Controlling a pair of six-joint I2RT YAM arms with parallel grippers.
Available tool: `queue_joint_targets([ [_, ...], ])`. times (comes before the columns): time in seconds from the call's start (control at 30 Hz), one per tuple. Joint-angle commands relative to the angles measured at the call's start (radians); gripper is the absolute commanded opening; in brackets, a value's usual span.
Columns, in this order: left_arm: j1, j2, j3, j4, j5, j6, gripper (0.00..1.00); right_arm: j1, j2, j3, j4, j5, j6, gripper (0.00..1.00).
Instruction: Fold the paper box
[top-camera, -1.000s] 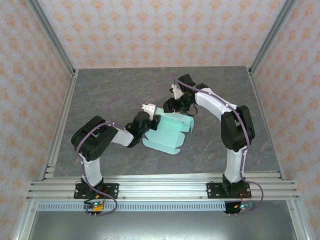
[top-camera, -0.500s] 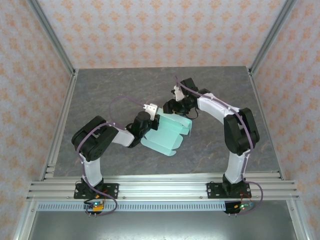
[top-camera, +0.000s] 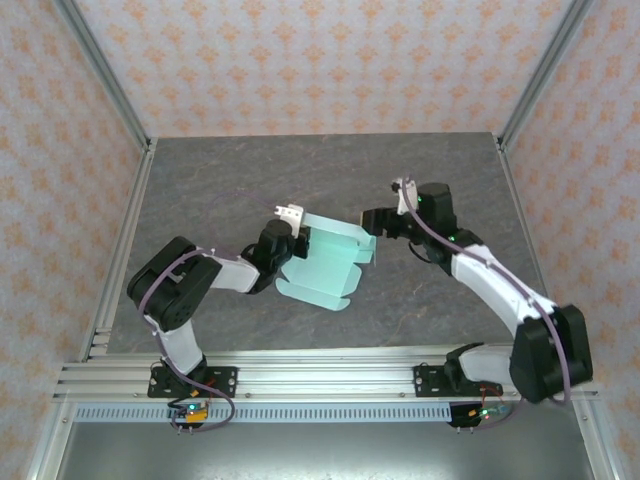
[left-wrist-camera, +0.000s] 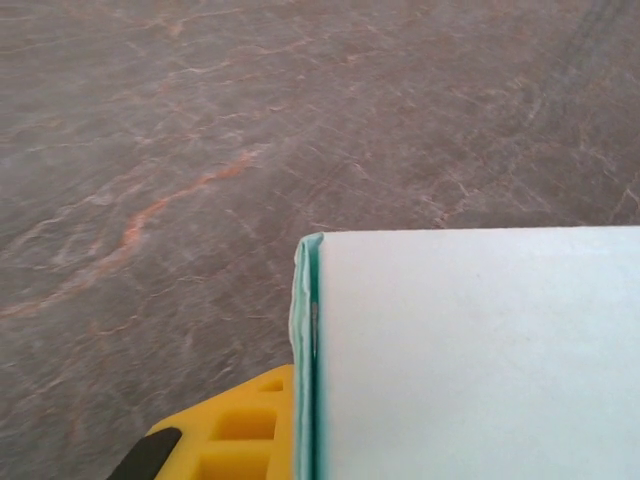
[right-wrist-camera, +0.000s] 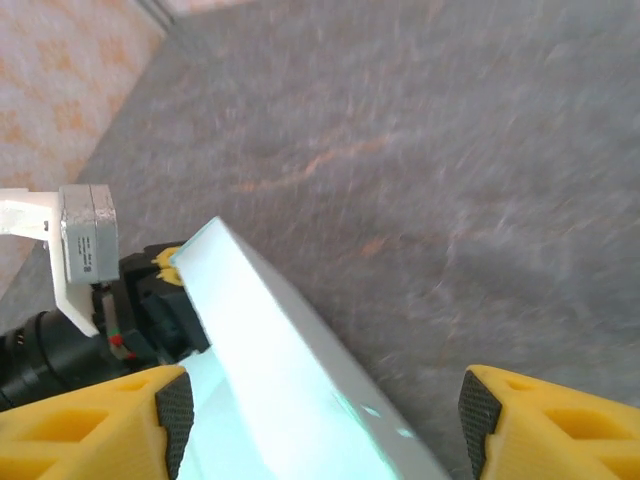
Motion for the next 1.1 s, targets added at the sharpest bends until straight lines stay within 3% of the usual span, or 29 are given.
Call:
queue_joint_targets([
  [0.0, 0.043, -0.055, -0.022, -0.028, 0.066, -0.074, 0.00, -0.047, -0.032, -0.078, 0.175, -0.026, -0.107, 0.72],
  [0.17, 0.076, -0.062, -0.019, -0.041, 0.158, -0.075, 0.00, -0.060, 0.027, -0.065, 0.105, -0.261, -0.319, 0.60],
  [0.23, 0.091, -0.059, -0.019, -0.041, 0.181, -0.100, 0.00, -0.053, 0.074, -0.015, 0.042, -0.383, -0.364, 0.61],
  [0.3, 0.108, -0.053, -0.018, -0.032, 0.225, -0.117, 0.00, -0.035, 0.095, 0.010, 0.002, -0.392, -0.414, 0.62],
  [0.4, 0.117, -0.045, -0.007, -0.034, 0.257, -0.151, 0.00, -0.006, 0.117, 0.022, -0.001, -0.330, -0.431, 0.61],
  [0.5, 0.117, -0.037, 0.002, -0.020, 0.309, -0.166, 0.00, 0.031, 0.142, 0.020, 0.053, -0.282, -0.426, 0.55],
  [0.57, 0.116, -0.034, 0.007, -0.023, 0.311, -0.175, 0.00, 0.044, 0.166, 0.027, 0.085, -0.263, -0.421, 0.46],
  [0.67, 0.117, -0.033, 0.011, -0.028, 0.305, -0.198, 0.00, 0.068, 0.173, 0.018, 0.158, -0.198, -0.382, 0.41],
  [0.9, 0.117, -0.023, 0.024, -0.054, 0.266, -0.266, 0.00, 0.168, 0.183, -0.065, 0.364, 0.070, -0.282, 0.41],
  [1.07, 0.116, -0.030, 0.028, -0.084, 0.243, -0.266, 0.00, 0.183, 0.225, -0.062, 0.387, 0.015, -0.277, 0.44],
])
